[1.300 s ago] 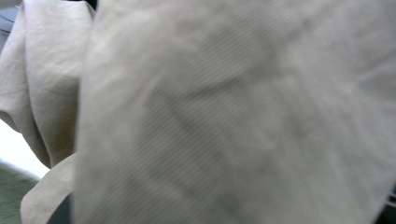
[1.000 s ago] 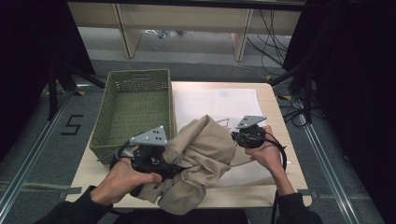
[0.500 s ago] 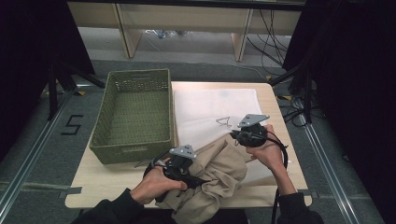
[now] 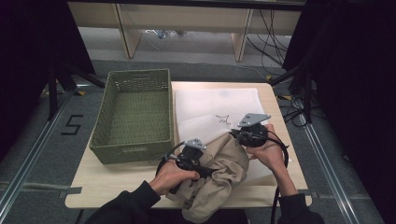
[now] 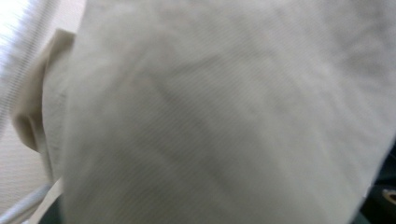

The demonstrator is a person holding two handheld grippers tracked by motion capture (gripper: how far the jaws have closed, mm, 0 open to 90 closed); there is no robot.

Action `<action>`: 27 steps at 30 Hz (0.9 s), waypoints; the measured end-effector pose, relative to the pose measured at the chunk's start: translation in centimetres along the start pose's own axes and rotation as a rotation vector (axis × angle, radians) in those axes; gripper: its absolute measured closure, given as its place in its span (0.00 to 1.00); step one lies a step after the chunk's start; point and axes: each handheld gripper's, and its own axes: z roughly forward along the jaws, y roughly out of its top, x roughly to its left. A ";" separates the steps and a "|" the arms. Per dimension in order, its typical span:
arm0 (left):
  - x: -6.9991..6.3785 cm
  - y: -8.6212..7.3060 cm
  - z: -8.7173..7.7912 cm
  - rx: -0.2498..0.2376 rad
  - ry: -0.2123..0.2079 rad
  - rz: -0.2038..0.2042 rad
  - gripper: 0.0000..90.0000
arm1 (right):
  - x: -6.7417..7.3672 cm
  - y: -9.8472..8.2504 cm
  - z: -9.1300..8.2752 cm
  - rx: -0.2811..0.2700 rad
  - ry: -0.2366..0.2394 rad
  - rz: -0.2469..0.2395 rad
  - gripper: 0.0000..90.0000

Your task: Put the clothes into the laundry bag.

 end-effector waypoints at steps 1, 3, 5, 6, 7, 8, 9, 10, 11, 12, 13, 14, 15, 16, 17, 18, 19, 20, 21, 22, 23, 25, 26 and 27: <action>0.0 0.3 -0.5 -0.010 0.025 -0.002 0.75 | 0.0 0.0 0.0 -0.003 0.014 -0.009 0.97; 0.0 0.7 -1.3 -0.024 0.055 0.003 0.75 | 0.2 0.1 -0.2 0.001 -0.002 0.017 0.97; 0.2 1.1 -1.7 -0.022 0.087 0.017 0.75 | 0.1 0.2 -0.2 -0.007 0.015 0.012 0.97; 0.5 1.2 -1.6 0.010 0.087 0.035 0.75 | 0.1 0.2 -0.2 -0.008 0.017 0.017 0.97; 0.6 1.1 -1.1 0.030 0.085 0.029 0.75 | 0.0 0.3 -0.1 -0.019 0.018 -0.011 0.97; 0.9 1.1 -0.6 0.030 0.082 0.018 0.75 | 0.1 0.4 -0.2 -0.014 0.020 0.019 0.97; 1.0 1.1 -0.1 0.023 0.069 -0.004 0.74 | 0.1 0.4 -0.2 -0.015 0.016 0.011 0.97; 1.2 1.2 0.3 0.028 0.074 0.001 0.74 | 0.1 0.4 -0.3 -0.016 0.004 0.012 0.97; 1.3 1.3 0.9 0.030 0.088 0.004 0.74 | 0.1 0.4 -0.3 -0.019 0.003 0.005 0.97; 1.3 1.4 1.4 0.033 0.090 0.006 0.73 | 0.1 0.4 -0.3 -0.024 -0.008 0.009 0.97; 1.4 1.4 1.9 0.032 0.089 -0.003 0.73 | 0.0 0.4 -0.4 -0.023 -0.006 0.006 0.97; 1.6 1.4 2.5 0.030 0.100 -0.008 0.72 | 0.0 0.4 -0.4 -0.024 0.007 0.004 0.97; 1.7 1.5 2.9 0.036 0.094 -0.011 0.71 | 0.0 0.4 -0.5 -0.023 0.004 0.004 0.97; 1.8 1.5 3.4 0.038 0.097 -0.019 0.71 | 0.0 0.4 -0.6 -0.022 0.008 0.012 0.97; 1.9 1.5 3.8 0.042 0.097 -0.020 0.70 | 0.0 0.4 -0.7 -0.019 0.000 0.021 0.97; 1.9 1.6 4.1 0.041 0.102 -0.019 0.69 | -0.1 0.4 -0.7 -0.025 -0.010 0.014 0.97; 2.0 1.6 4.4 0.041 0.109 -0.018 0.68 | -0.1 0.4 -0.7 -0.026 0.003 0.014 0.97; 2.2 1.7 4.7 0.042 0.120 -0.010 0.67 | -0.1 0.4 -0.8 -0.028 0.001 0.011 0.97; 2.5 1.7 4.9 0.032 0.139 -0.005 0.66 | -0.1 0.4 -0.8 -0.024 -0.001 0.015 0.97; 2.7 1.6 5.1 0.017 0.164 -0.008 0.65 | -0.1 0.4 -1.0 -0.026 -0.012 0.020 0.97; 2.9 1.7 5.1 0.006 0.174 -0.014 0.65 | 0.0 0.3 -0.9 -0.026 -0.001 0.027 0.97; 3.4 1.9 5.2 -0.011 0.195 -0.014 0.65 | 0.1 0.3 -0.9 -0.033 0.003 0.015 0.97; 3.6 1.9 5.2 -0.022 0.202 -0.030 0.64 | 0.2 0.3 -1.0 -0.028 -0.004 0.018 0.97; 3.9 1.9 5.1 -0.028 0.214 -0.034 0.63 | 0.2 0.3 -0.9 -0.033 -0.002 0.011 0.97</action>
